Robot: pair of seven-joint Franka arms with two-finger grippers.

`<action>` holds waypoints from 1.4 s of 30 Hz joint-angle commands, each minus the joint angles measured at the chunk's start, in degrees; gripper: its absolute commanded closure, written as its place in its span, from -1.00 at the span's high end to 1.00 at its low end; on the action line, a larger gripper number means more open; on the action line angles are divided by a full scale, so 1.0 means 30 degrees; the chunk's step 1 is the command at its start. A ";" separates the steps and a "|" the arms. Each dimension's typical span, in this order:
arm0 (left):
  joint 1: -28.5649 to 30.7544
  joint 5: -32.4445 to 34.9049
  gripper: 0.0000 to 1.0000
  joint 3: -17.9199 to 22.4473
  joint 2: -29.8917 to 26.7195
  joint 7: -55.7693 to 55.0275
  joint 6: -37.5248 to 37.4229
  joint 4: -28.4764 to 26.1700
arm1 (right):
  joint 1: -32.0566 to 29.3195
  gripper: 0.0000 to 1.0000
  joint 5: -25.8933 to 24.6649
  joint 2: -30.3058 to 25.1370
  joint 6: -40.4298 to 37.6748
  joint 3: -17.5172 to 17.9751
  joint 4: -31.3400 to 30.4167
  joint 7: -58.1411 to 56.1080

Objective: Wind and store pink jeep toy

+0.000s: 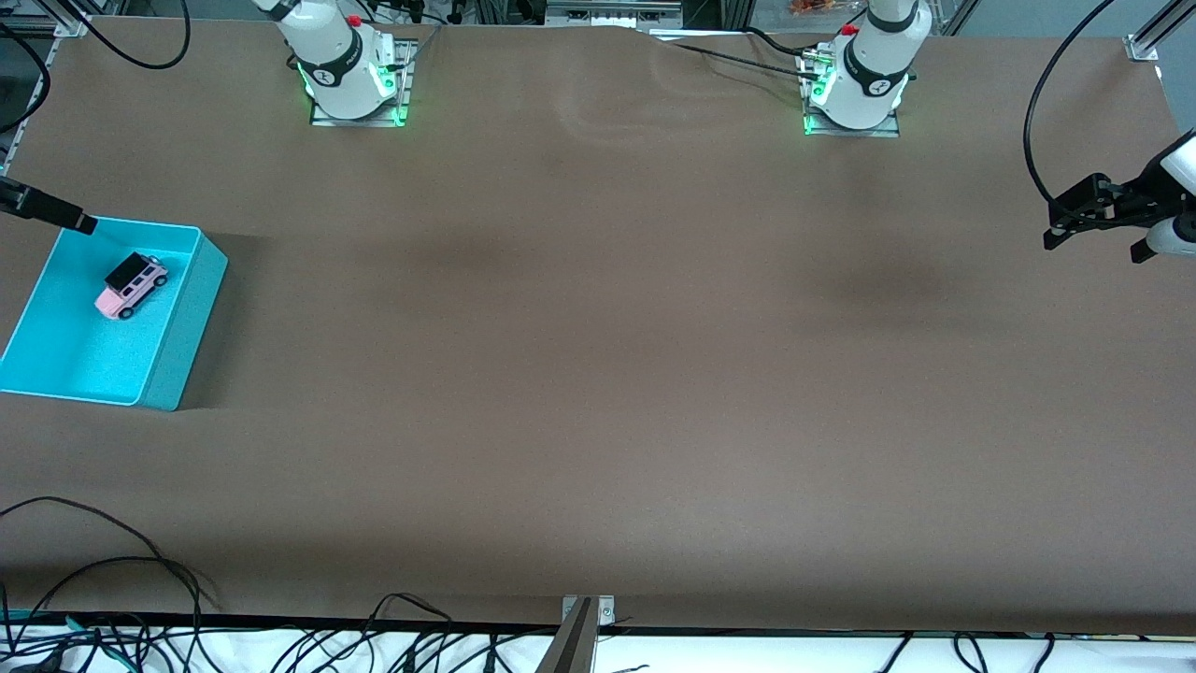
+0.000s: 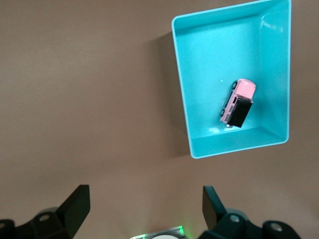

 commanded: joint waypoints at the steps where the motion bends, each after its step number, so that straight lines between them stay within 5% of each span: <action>1: 0.0087 -0.0173 1.00 -0.0036 0.0293 -0.0083 -0.0464 0.0673 | -0.0055 1.00 0.0839 0.0041 -0.1124 0.0899 0.0495 0.0779; 7: 0.0116 -0.0173 1.00 -0.0036 0.0293 -0.0083 -0.0464 0.0673 | -0.0056 1.00 0.1543 0.0246 -0.2150 0.2099 0.2779 0.0838; 16: 0.0116 -0.0173 1.00 -0.0036 0.0293 -0.0112 -0.0464 0.0673 | -0.0056 1.00 0.1309 0.0071 -0.1625 0.4004 0.2752 0.1453; 42: 0.0117 -0.0173 1.00 -0.0036 0.0293 -0.0083 -0.0464 0.0673 | -0.0085 1.00 0.0635 -0.0076 -0.1243 0.3976 0.2606 -0.0129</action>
